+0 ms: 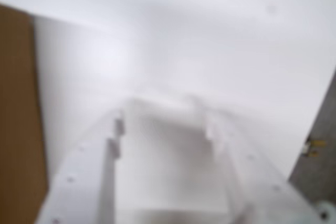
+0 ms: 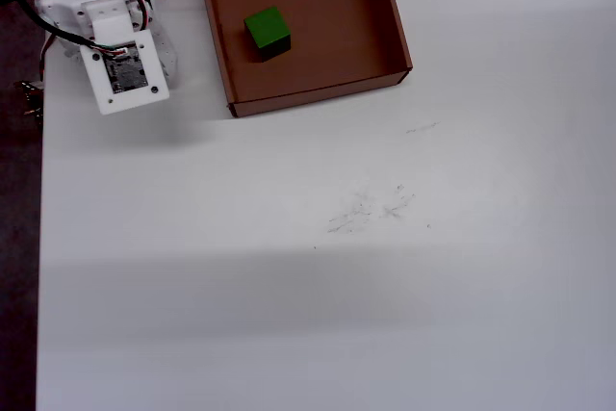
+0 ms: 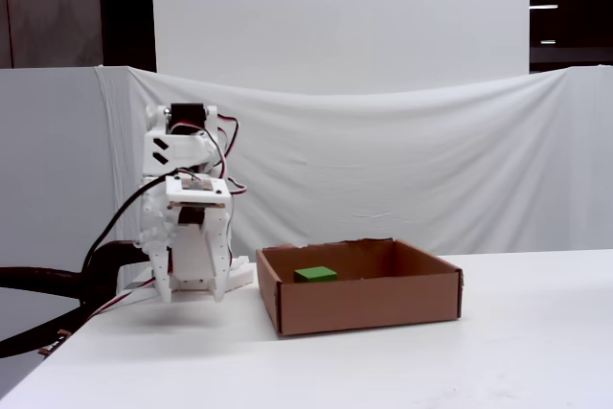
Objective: Grasp a green cube and put it in a box.
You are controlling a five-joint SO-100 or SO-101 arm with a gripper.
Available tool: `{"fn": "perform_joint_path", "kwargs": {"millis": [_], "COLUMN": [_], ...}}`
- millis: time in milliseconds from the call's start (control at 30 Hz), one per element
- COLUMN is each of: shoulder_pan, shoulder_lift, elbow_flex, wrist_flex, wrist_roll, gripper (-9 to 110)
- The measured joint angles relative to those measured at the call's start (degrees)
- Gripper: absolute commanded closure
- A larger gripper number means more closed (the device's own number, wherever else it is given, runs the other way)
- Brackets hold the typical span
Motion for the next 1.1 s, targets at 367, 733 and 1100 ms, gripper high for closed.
{"fn": "perform_joint_path", "kwargs": {"millis": [367,733,1100], "shoulder_pan": [0.00,0.00,0.00], "shoulder_lift": [0.00,0.00,0.00], "elbow_flex": [0.00,0.00,0.00], "wrist_flex": [0.00,0.00,0.00], "wrist_roll": [0.09,0.44,0.97], "gripper": [80,80,80]}}
